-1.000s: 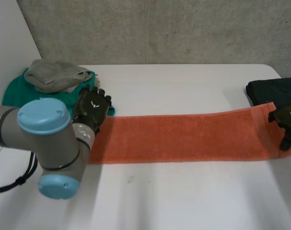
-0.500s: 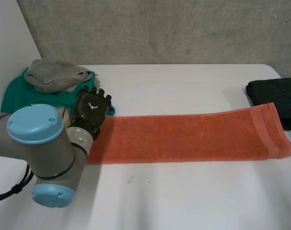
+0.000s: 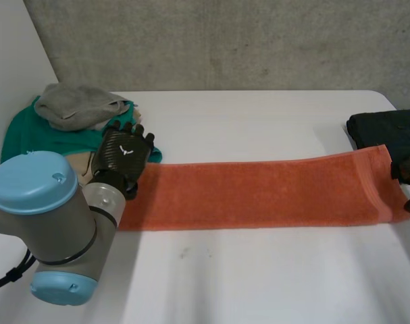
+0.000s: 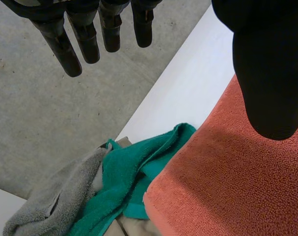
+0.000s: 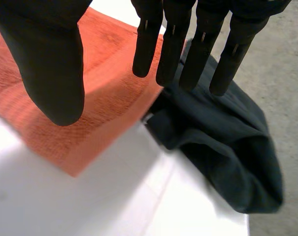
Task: Fold the laundry.
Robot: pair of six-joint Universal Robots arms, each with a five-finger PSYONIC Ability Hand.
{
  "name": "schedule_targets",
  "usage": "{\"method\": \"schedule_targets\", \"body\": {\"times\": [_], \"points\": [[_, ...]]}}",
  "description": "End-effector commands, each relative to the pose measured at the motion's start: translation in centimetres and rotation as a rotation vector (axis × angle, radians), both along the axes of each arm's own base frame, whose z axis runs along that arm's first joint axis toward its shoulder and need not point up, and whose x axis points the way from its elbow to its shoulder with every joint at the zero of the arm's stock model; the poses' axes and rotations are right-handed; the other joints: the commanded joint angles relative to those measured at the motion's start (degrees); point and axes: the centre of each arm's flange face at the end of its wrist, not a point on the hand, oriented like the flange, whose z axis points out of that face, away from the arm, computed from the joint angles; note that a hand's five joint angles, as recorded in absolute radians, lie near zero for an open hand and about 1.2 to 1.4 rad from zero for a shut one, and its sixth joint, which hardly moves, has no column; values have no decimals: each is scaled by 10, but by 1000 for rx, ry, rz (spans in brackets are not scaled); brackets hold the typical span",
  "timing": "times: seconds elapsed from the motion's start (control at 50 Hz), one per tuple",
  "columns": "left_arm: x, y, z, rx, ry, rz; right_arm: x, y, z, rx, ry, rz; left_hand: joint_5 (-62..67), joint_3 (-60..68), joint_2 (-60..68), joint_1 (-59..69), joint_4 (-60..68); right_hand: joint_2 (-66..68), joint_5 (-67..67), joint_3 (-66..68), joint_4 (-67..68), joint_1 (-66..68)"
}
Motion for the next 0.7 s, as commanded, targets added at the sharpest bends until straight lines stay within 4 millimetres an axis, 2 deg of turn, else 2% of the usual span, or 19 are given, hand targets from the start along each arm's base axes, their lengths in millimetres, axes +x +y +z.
{"method": "schedule_targets", "body": {"times": [0.02, 0.2, 0.26, 0.3, 0.32, 0.48, 0.5, 0.54, 0.56, 0.58, 0.66, 0.7], "points": [[-1, 1, 0, 12, 27, 0, -1, -4, -13, 25, 4, 2, -28, -19, -16, -11, -17, 26, 56, 41, 43, 28], [-1, 0, 0, 14, 36, 2, -5, -16, -40, 51, 38, 14, -28, -19, -16, -11, -17, 36, 66, 52, 53, 38], [-1, 0, 0, 14, 36, 1, -6, -19, -41, 37, 47, 12, -28, -19, -16, -11, -17, 53, 83, 68, 70, 55], [-1, 0, 0, 10, 39, -3, -9, -23, -41, 13, 65, -4, -28, -19, -16, -11, -17, 324, 354, 339, 341, 326], [-1, 0, 0, 10, 39, -3, -12, -25, -40, -1, 73, -17, -28, -19, -16, -11, -17, 430, 460, 445, 447, 432], [-1, 1, 2, 2, 44, -4, -40, -40, -24, -103, 173, -206, -28, -19, -16, -11, -17, 431, 461, 446, 448, 433], [-1, 2, 5, -3, 47, -4, -52, -41, -16, -117, 199, -251, -28, -19, -16, -11, -17, 431, 461, 446, 448, 433], [1, 3, 8, -9, 50, -3, -64, -41, -9, -129, 225, -283, -28, -19, -16, -11, -17, 431, 461, 446, 448, 433], [1, 4, 8, -7, 49, -3, -79, -42, -2, -143, 259, -318, -28, -19, -16, -11, -17, 431, 461, 446, 448, 433], [2, 5, 9, -10, 51, -3, -83, -42, 1, -147, 271, -328, -28, -19, -16, -11, -17, 431, 461, 446, 448, 433], [4, 7, 10, -11, 52, -3, -91, -44, 8, -164, 338, -335, -28, -19, -16, -11, -17, 431, 461, 446, 448, 433], [4, 8, 12, -14, 53, -3, -88, -45, 9, -166, 359, -330, -28, -19, -16, -11, -17, 431, 461, 446, 448, 433]]}}
